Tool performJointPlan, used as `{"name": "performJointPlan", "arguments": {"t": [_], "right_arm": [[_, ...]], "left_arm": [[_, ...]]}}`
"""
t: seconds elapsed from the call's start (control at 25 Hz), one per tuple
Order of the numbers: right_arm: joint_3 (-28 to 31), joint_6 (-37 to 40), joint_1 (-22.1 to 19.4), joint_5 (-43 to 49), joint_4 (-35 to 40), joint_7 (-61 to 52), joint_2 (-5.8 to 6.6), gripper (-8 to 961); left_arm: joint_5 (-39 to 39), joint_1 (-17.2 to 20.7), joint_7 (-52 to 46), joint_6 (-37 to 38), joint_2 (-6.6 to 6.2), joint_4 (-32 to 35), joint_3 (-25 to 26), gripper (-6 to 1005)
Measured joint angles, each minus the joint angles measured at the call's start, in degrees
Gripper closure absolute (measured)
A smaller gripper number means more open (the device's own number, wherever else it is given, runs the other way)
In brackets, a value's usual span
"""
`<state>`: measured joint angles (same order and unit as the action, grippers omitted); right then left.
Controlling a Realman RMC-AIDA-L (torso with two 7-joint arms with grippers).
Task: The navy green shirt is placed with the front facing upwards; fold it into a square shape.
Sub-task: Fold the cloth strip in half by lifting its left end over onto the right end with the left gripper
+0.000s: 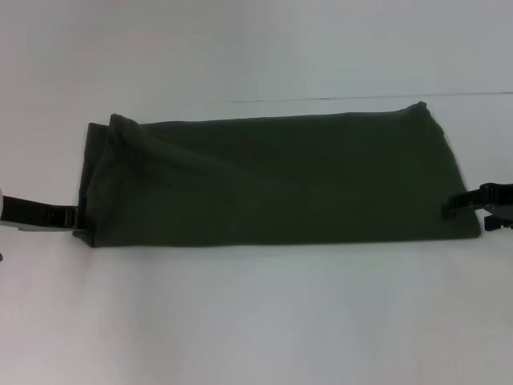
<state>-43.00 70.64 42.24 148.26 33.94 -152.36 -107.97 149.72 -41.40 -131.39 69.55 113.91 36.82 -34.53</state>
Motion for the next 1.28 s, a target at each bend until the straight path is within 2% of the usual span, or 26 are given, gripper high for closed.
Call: {"name": "performJointPlan", "arguments": {"t": [0.76,1.28], "right_arm": [[0.4,-2.2,0.5,-0.5,-1.3,0.7,-1.12,80],[0.2,-2.4,0.3,-0.2,-1.3,0.0,-1.20,109]], "left_arm": [[0.0,-0.1,0.0,-0.1,0.00,0.1,0.0,992],[-0.1,-0.1,0.1,-0.2,0.00,0.1,0.0,992]]}}
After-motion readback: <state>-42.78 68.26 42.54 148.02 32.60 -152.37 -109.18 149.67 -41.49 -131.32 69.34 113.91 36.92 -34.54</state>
